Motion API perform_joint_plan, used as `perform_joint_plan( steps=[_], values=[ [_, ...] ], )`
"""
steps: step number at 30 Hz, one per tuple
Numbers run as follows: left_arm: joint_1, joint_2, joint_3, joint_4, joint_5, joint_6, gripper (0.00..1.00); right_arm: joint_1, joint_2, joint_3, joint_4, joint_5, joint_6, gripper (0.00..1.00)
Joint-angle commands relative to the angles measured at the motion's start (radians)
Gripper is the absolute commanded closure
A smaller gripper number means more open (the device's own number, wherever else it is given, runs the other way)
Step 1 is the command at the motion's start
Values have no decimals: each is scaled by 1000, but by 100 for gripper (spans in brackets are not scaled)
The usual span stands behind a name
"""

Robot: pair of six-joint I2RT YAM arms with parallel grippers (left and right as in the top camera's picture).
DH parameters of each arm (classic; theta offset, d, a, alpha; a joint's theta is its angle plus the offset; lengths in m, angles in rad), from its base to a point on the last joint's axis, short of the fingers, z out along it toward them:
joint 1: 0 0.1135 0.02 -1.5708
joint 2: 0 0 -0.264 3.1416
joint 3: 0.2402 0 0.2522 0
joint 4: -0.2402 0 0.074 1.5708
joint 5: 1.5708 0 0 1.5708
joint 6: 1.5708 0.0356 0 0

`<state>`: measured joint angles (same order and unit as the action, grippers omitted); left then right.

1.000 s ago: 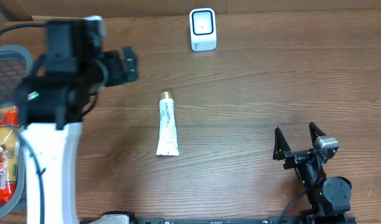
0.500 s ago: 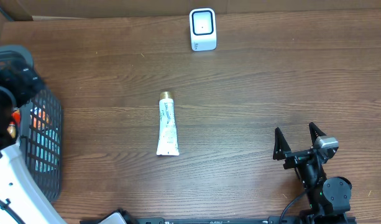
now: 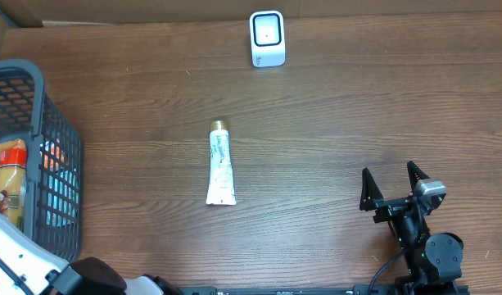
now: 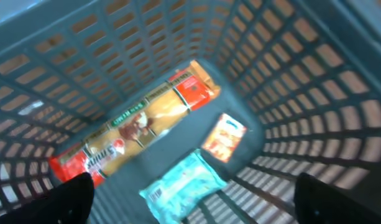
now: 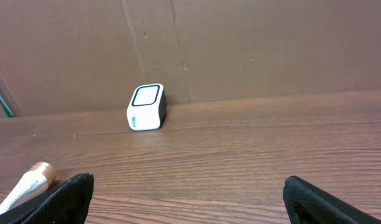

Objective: Scan the item barcode
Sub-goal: 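Reach the left gripper back into the basket and grasp the spaghetti pack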

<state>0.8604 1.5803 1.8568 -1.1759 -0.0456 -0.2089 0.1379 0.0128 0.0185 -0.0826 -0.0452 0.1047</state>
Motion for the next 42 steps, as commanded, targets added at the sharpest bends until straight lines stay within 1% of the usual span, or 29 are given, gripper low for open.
perform_joint_plan(
  steps=[1, 5, 8, 10, 13, 16, 19, 21, 23, 27, 34, 37, 39, 40, 42],
  values=[
    [11, 6, -73, 56, -6, 184, 0, -3, -10, -11, 3, -1, 4, 0],
    [12, 18, -203, 155, -9, 368, 0, -3, -10, -11, 3, -1, 3, 0],
    [19, 39, -303, 251, -69, 460, 0, -3, -10, -11, 3, -1, 4, 0],
    [27, 65, -361, 335, -121, 504, 0, -3, -10, -11, 3, -1, 3, 0],
    [45, 117, -409, 427, -138, 528, 0, -3, -10, -11, 3, -1, 4, 0],
    [69, 185, -423, 484, -125, 538, 0, -3, -10, -11, 3, -1, 3, 0],
    [85, 265, -423, 507, -20, 686, 0, -3, -10, -11, 3, -1, 4, 0],
    [89, 311, -423, 511, -7, 730, 0, -3, -10, -11, 3, -1, 3, 0],
    [89, 360, -423, 525, -39, 729, 0, -3, -10, -11, 3, -1, 3, 0],
    [90, 438, -423, 545, -74, 729, 3, -3, -10, -11, 3, -1, 4, 0],
    [95, 509, -423, 560, -122, 725, 5, -3, -10, -11, 3, -1, 3, 0],
    [103, 532, -423, 543, -129, 709, 11, -3, -10, -11, 3, -1, 4, 0],
    [109, 546, -423, 528, -185, 671, 14, -3, -10, -11, 3, -1, 4, 0],
    [111, 551, -423, 527, -233, 639, 12, -3, -10, -11, 3, -1, 3, 0],
    [113, 554, -423, 528, -353, 563, 4, -3, -10, -11, 3, -1, 3, 0]
  ],
)
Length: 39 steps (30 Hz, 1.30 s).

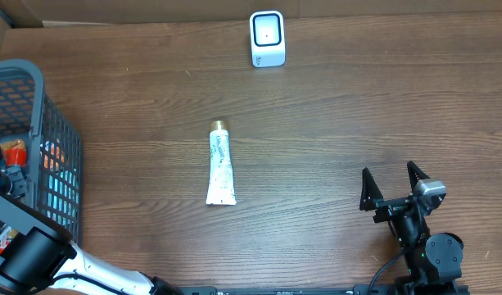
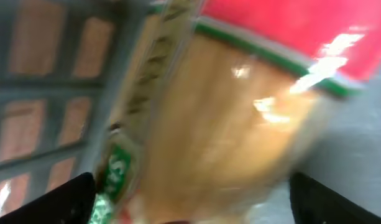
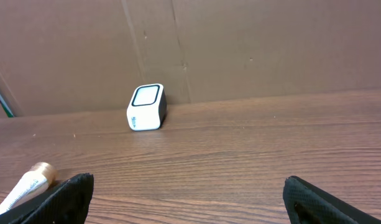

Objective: Scan the item barcode
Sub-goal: 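Reach the left gripper back into the basket and grasp the spaghetti pack, then lift the spaghetti pack out and lay it left of the tube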

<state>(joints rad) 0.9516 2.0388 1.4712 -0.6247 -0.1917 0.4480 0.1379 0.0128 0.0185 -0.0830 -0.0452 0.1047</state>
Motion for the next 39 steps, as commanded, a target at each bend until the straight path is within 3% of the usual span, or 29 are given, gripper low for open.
perform_joint_plan(
  steps=[1, 7, 10, 14, 17, 18, 28, 39],
  values=[
    [23, 95, -37, -20, -239, -116, 2, -3, -10, -11, 4, -1, 3, 0],
    [24, 96, -38, -7, -246, -143, 4, -3, -10, -11, 4, -1, 3, 0],
    [25, 109, -43, -5, -171, -142, 13, -3, -10, -11, 4, -1, 3, 0],
    [25, 145, -45, -22, -140, -143, 51, -3, -10, -11, 4, -1, 3, 0],
    [23, 148, -44, -28, -95, -187, 88, -3, -10, -11, 4, -1, 4, 0],
    [20, 144, -42, -29, -79, -203, 96, -3, -10, -11, 4, -1, 4, 0],
    [-78, 35, 65, -124, -29, -202, 96, -3, -10, -11, 4, -1, 3, 0],
    [-241, -252, 314, -177, 28, -274, 96, -3, -10, -11, 4, -1, 3, 0]
  ],
)
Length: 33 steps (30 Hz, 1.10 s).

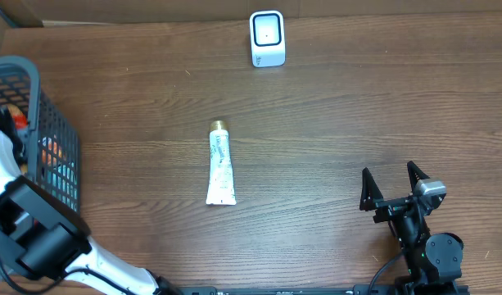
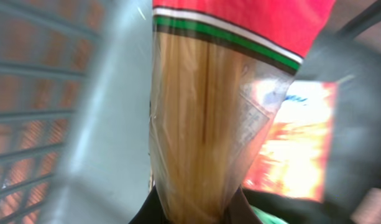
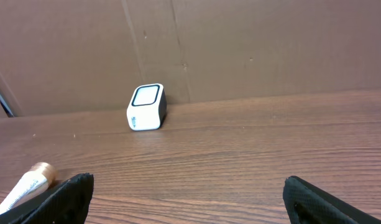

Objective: Scan the item barcode
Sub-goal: 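Lift the spaghetti pack out and lay it left of the tube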

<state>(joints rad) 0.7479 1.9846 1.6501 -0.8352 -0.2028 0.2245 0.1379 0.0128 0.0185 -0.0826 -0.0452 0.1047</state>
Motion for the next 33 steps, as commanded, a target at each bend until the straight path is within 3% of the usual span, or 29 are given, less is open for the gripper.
perform_joint_plan(
  steps=[1, 11, 15, 18, 22, 27, 29, 33],
  values=[
    [-45, -227, 152, 42, 39, -56, 96, -3, -10, -11, 3, -1, 4, 0],
    [-127, -548, 250, 55, 58, -136, 96, -3, -10, -11, 3, -1, 3, 0],
    [-182, -671, 250, -5, 247, -189, 96, -3, -10, -11, 3, -1, 4, 0],
    [-249, -733, 250, -129, 510, -195, 96, -3, -10, -11, 3, -1, 4, 0],
    [-394, -746, 217, -386, 566, -195, 96, -3, -10, -11, 3, -1, 3, 0],
    [-591, -745, -12, -437, 486, -182, 96, -3, -10, -11, 3, -1, 4, 0],
    [-630, -745, -139, -395, 411, -230, 96, -3, -10, -11, 3, -1, 3, 0],
    [-639, -745, -369, -274, 416, -276, 96, -3, -10, -11, 3, -1, 4, 0]
  ],
)
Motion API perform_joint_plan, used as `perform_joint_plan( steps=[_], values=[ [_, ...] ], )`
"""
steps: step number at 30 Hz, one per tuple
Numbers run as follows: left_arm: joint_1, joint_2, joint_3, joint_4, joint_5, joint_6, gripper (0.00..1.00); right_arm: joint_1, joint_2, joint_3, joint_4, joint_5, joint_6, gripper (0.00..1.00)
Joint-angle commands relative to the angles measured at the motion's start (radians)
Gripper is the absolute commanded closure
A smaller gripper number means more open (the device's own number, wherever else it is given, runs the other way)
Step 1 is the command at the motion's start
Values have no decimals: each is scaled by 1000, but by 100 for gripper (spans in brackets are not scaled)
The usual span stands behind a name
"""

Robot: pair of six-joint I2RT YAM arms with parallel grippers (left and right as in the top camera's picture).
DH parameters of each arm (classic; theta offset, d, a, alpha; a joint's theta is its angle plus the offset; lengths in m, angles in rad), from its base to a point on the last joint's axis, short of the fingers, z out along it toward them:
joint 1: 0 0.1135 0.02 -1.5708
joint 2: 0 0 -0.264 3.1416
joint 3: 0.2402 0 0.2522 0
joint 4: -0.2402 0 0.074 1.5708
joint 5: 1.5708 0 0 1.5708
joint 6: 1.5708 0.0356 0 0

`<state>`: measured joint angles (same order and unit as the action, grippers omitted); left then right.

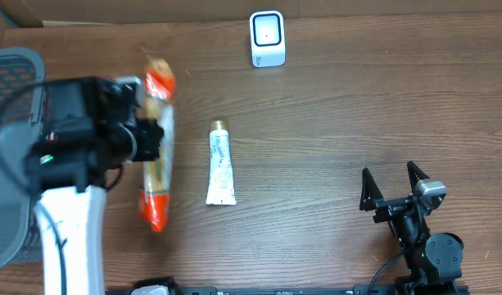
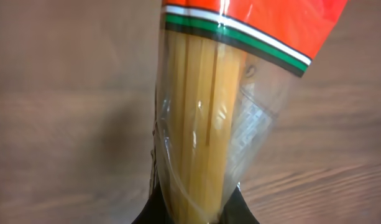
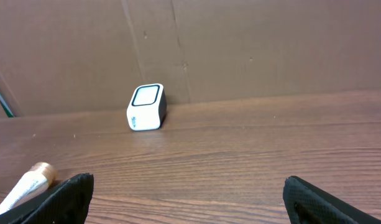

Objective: Scan the item barcode
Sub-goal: 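Lift the spaghetti pack out and lay it left of the tube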

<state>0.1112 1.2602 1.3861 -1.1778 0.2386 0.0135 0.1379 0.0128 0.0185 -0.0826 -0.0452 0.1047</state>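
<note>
My left gripper (image 1: 150, 141) is shut on a long clear spaghetti pack (image 1: 157, 147) with red ends, held above the table left of centre; up close the spaghetti pack (image 2: 206, 124) fills the left wrist view. The white barcode scanner (image 1: 267, 38) stands at the back edge of the table, and the same scanner (image 3: 146, 107) shows in the right wrist view. My right gripper (image 1: 393, 187) rests open at the front right, nothing between its fingers.
A white tube with a gold cap (image 1: 221, 164) lies at mid-table, right of the pack. The grey mesh basket (image 1: 13, 147) stands at the left edge, partly behind my left arm. A cardboard wall (image 3: 240, 43) backs the table.
My left gripper has come out of the basket with the spaghetti pack and now holds it over the table beside the tube. The right arm has not moved.
My left gripper first looked down into the basket at the spaghetti pack and other packets. Then it was close on the pack, then shut on it inside the basket. Now the pack hangs over the table. The right gripper stayed open and still.
</note>
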Motion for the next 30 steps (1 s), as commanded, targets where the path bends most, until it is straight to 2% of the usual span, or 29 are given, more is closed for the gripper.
perform_joint_plan(
  steps=[1, 6, 13, 27, 28, 30],
  values=[
    [-2, -21, -134, 90, -24, -72, 96, -3, -10, -11, 3, -1, 4, 0],
    [-2, -21, -318, 237, -25, -109, 96, -3, -10, -11, 3, -1, 4, 0],
    [-2, -18, -475, 344, -32, -134, 96, -3, -10, -11, 3, -1, 4, 0],
    [-2, -18, -565, 374, -71, -134, 96, -3, -10, -11, 3, -1, 4, 0],
    [-2, -18, -566, 374, -72, -134, 91, -3, -10, -11, 3, -1, 4, 0],
    [-2, -17, -566, 374, -73, -134, 67, -3, -10, -11, 3, -1, 4, 0]
  ],
)
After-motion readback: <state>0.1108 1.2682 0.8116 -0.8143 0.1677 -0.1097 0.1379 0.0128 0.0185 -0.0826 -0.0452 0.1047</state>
